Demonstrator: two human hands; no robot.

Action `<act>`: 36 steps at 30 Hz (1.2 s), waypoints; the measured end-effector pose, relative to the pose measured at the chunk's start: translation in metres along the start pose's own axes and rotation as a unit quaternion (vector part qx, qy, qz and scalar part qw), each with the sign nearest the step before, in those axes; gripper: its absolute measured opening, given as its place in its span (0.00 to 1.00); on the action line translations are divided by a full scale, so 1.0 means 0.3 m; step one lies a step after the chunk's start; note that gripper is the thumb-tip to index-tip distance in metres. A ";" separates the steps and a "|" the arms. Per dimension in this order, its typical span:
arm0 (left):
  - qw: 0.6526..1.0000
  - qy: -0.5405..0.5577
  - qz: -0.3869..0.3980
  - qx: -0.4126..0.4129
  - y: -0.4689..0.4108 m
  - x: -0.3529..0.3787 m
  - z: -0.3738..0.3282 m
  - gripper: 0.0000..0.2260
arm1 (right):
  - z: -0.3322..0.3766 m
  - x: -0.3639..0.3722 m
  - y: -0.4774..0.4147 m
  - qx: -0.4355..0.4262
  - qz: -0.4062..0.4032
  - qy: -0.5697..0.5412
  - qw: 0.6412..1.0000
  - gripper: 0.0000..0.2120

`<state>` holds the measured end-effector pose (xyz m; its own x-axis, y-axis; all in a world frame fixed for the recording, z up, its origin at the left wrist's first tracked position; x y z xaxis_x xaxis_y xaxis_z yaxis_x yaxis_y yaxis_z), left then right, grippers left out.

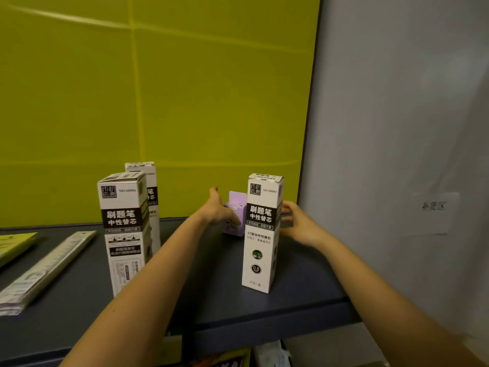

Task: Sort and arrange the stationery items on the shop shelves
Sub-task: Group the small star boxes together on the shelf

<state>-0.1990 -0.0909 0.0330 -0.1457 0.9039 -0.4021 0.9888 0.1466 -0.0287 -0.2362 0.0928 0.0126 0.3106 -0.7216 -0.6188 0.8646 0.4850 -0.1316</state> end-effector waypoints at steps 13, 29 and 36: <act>0.995 -0.086 -0.043 0.036 -0.034 -0.013 0.019 0.18 | -0.008 0.043 -0.098 0.002 -0.016 0.032 0.999 0.18; 0.899 -0.150 -0.296 0.285 0.361 -0.389 -0.578 0.24 | 0.515 -0.378 0.069 -0.254 -0.175 -0.068 0.949 0.24; 0.896 -0.159 -0.302 0.283 0.672 -0.560 -0.544 0.18 | 0.740 -0.241 0.143 -0.322 -0.094 -0.125 0.934 0.18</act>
<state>0.0194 -0.1476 0.2441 -0.7323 0.5550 -0.3946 0.6040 0.2617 -0.7528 -0.1337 0.0562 0.2238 0.3293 -0.8773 -0.3492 0.5202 0.4772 -0.7082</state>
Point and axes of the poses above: each hand's wrist, its own y-axis away from the middle knuckle, its own x-axis out of the palm, z = x × y, the point moved 5 cm from there along -y, towards the middle knuckle, and after that the axes turned 6 degrees about z, right-handed, at the moved point
